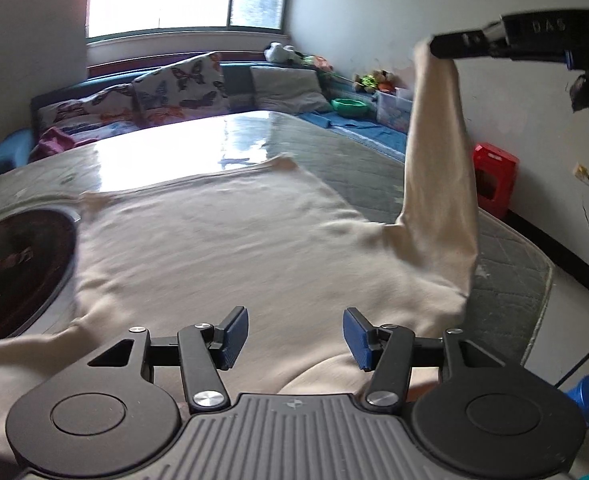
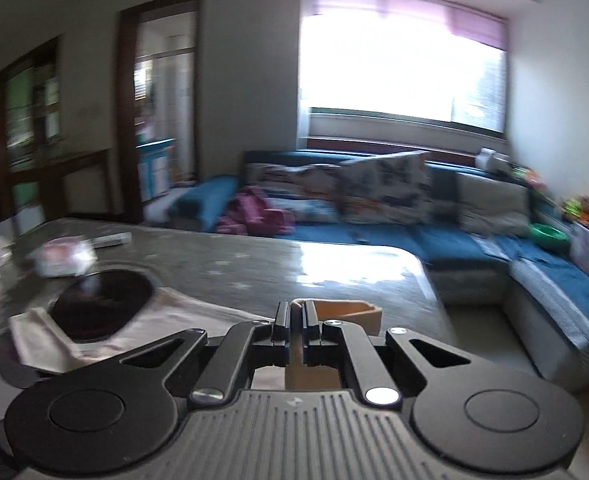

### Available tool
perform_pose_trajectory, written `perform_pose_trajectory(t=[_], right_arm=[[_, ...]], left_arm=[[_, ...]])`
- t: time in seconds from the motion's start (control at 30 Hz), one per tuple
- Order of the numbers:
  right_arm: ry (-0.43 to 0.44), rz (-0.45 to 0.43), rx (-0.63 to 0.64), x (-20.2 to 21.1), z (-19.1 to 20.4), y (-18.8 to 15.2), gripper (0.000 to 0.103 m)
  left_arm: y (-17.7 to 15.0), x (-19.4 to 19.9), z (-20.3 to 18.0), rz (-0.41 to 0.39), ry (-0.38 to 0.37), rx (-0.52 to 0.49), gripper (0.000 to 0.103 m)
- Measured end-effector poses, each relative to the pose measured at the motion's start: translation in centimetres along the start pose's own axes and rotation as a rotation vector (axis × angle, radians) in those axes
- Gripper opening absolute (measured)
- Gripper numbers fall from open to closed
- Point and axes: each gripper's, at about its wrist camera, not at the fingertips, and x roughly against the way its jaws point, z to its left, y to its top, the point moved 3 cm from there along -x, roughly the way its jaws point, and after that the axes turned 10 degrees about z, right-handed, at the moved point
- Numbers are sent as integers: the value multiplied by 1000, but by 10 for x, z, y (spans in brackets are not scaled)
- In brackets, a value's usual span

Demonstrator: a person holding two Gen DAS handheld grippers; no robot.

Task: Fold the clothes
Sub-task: 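Lift the sleeve with the right gripper and lay it across the body, then open the right gripper to release the sleeve on the body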

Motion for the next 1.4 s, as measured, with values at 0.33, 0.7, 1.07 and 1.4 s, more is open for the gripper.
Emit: perform_pose_trajectory(t=[0.33, 0.7, 1.07, 1.4], right_arm=[[245, 127, 220, -56, 118, 3, 4], [332, 276, 280, -75, 145, -48, 25], [158, 300, 194, -41, 75, -85, 47], [93, 323, 44, -18, 33, -127, 54]], left_arm=[[-26, 21, 30, -14, 26, 116, 58], [-35, 28, 40, -6, 30, 174, 58], [-35, 28, 46, 4, 10, 217, 56], [-26, 27, 53, 47, -19, 234, 62]])
